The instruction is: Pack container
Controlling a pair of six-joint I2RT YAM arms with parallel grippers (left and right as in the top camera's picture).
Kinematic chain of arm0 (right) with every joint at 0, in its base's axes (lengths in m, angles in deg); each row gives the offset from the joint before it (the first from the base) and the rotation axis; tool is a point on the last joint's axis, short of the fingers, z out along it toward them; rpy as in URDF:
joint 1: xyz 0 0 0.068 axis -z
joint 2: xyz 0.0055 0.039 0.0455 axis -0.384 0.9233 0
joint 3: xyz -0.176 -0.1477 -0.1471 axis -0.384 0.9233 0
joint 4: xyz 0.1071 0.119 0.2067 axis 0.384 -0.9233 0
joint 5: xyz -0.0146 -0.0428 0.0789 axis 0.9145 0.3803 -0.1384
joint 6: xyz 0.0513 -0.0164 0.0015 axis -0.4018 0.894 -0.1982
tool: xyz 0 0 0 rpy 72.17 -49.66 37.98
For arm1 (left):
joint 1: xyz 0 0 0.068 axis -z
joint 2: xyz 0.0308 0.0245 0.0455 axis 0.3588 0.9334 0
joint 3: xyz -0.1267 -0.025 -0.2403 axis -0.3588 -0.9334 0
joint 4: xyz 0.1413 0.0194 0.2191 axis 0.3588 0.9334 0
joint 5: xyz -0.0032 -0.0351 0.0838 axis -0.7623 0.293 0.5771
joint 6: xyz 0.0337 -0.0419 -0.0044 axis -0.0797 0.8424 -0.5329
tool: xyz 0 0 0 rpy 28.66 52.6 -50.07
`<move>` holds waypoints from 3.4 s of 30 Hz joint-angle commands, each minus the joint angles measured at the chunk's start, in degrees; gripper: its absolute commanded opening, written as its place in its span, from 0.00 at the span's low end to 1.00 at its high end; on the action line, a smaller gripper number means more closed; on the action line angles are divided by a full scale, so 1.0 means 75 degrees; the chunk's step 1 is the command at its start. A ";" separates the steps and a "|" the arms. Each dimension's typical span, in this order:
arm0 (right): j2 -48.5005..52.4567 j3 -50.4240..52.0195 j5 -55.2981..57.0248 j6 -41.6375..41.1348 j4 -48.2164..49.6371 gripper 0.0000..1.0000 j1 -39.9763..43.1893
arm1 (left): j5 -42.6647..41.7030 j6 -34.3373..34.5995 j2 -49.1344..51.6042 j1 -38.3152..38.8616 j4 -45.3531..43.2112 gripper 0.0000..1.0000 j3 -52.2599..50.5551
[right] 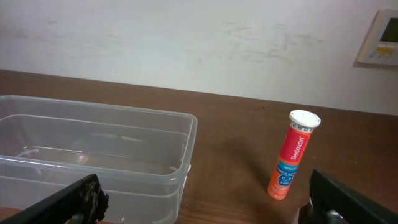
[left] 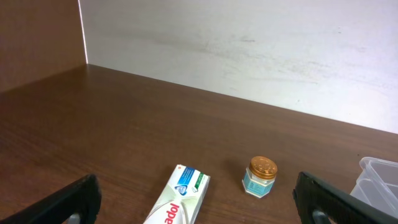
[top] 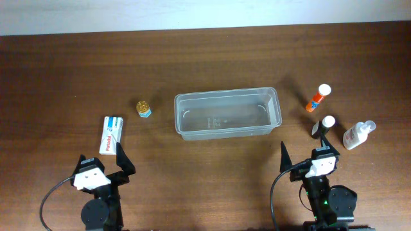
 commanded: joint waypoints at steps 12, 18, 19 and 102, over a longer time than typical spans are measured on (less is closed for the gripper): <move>0.2809 -0.3305 0.0638 -0.0912 -0.1524 0.98 0.0006 | -0.0050 0.0012 0.0997 -0.0047 0.0020 0.99 0.1562; 0.6257 -0.6936 0.0632 -0.0906 -0.4538 0.98 0.0012 | -0.0055 0.0012 0.4036 -0.0047 0.1163 0.99 0.4109; 0.6697 -0.7455 0.0632 -0.0877 -0.5018 0.98 0.0012 | -0.0061 0.0012 0.4456 -0.0047 0.1521 0.99 0.4538; 1.5352 -1.3397 0.1236 -0.0367 -0.8142 0.24 0.1265 | -0.0976 0.0012 0.9381 -0.0047 0.6473 0.99 0.8798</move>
